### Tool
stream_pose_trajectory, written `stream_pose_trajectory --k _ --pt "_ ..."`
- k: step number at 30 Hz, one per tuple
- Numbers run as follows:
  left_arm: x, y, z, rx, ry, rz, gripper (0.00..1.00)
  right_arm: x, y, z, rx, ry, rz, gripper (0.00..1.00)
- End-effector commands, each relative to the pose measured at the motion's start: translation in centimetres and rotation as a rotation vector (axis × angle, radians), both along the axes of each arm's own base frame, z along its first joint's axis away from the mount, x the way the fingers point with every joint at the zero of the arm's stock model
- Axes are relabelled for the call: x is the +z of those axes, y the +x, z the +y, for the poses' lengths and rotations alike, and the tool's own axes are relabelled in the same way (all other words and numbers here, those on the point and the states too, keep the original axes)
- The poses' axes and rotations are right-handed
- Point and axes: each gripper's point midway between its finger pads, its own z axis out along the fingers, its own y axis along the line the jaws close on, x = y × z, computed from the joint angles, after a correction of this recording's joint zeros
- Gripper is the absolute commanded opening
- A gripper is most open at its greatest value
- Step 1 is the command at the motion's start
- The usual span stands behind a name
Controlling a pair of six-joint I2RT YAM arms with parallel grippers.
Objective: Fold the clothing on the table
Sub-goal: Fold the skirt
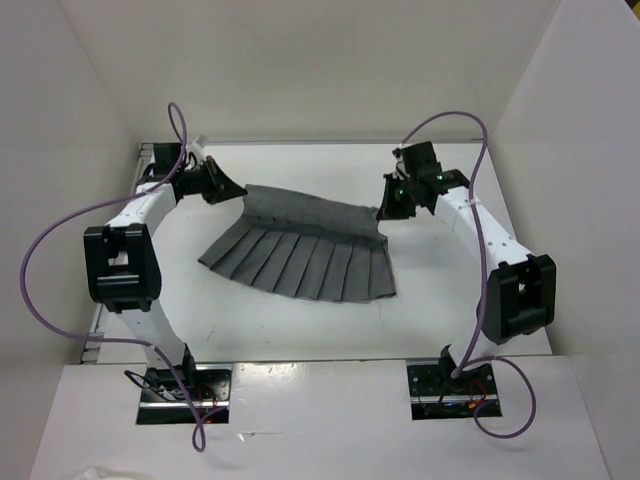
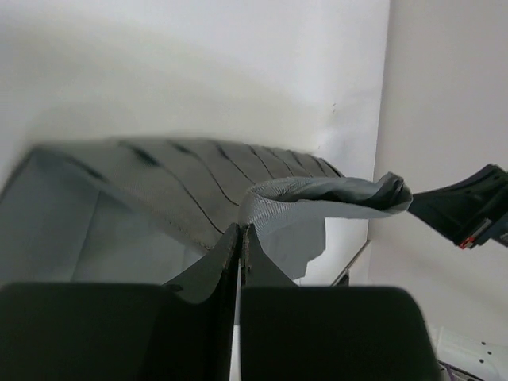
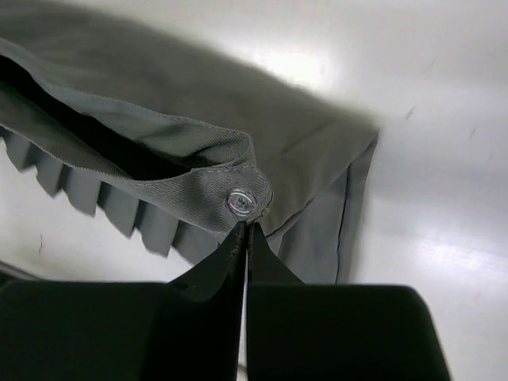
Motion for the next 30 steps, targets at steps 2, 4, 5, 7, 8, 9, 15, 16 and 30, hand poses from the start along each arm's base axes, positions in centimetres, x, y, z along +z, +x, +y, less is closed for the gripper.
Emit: stream_pose_trajectory --k 2,4,5,7,8,9,15,16,30 --pt "1.2 -3.2 0.9 0.03 0.068 -0.037 0.0 -0.8 -5.7 0.5 -0.01 0.011 0.118 0.0" --pt "0.1 -5.2 1.5 0.058 0.093 0.018 0.0 -1.7 -7.8 0.6 -0.032 0.017 0.207 0.0" --pt "-0.1 -5.9 1.5 0.06 0.106 0.028 0.0 -2.4 -9.0 0.6 -0.032 0.005 0.254 0.0" --pt "-0.7 -7.8 1.5 0.07 0.114 0.078 0.0 -3.7 -11.4 0.5 -0.038 -0.045 0.342 0.0" --pt "-1.1 -8.4 1.6 0.078 0.122 0.103 0.0 -4.1 -12.1 0.5 -0.041 -0.052 0.37 0.0" --pt "-2.0 -9.3 1.5 0.07 0.123 0.144 0.0 -4.7 -13.1 0.5 -0.044 -0.063 0.406 0.0" --pt "-7.8 -15.3 2.5 0.108 0.28 0.392 0.0 -6.0 -17.0 -0.1 -0.049 -0.135 0.556 0.0" --pt "-8.2 -16.1 2.6 0.113 0.31 0.414 0.0 -6.0 -17.5 0.2 -0.036 -0.131 0.571 0.0" --pt "-2.1 -13.1 3.7 0.244 0.359 0.281 0.6 -3.1 -15.4 2.0 -0.161 -0.134 0.491 0.52"
